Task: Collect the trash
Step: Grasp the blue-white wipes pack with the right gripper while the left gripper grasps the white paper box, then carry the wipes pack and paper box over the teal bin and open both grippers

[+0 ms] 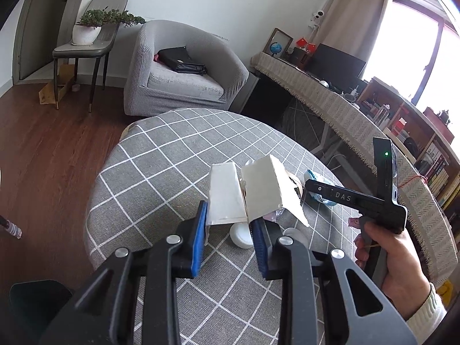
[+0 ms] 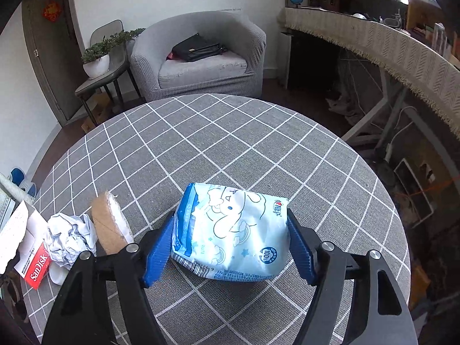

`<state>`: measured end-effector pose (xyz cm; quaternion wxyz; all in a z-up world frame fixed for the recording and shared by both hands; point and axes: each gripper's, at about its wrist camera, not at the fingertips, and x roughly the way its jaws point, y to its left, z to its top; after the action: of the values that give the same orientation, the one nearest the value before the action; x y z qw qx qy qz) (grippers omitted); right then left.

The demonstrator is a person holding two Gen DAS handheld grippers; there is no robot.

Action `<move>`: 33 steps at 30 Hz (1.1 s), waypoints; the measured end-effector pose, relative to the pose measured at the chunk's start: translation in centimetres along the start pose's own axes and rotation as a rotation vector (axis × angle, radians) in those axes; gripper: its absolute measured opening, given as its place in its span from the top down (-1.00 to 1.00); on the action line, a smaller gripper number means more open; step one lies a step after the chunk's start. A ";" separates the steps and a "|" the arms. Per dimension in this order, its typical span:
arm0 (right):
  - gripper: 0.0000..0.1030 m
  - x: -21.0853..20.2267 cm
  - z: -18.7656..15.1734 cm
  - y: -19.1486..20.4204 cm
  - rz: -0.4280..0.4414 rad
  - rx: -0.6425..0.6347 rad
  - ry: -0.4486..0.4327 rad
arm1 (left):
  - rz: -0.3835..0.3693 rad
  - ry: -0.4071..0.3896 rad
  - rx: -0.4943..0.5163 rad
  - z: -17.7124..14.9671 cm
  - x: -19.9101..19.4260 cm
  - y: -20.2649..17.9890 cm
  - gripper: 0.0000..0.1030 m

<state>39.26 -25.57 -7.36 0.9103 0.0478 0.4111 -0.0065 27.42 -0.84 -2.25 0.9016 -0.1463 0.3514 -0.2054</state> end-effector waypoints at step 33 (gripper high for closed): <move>-0.42 -9.0 -8.2 8.5 0.212 -0.036 -0.069 | 0.130 -0.016 0.038 -7.2 -13.0 3.3 0.38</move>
<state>27.57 -16.63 -5.31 0.9203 0.0742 0.3721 0.0954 14.65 7.29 -1.23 0.9185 -0.1076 0.3488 -0.1519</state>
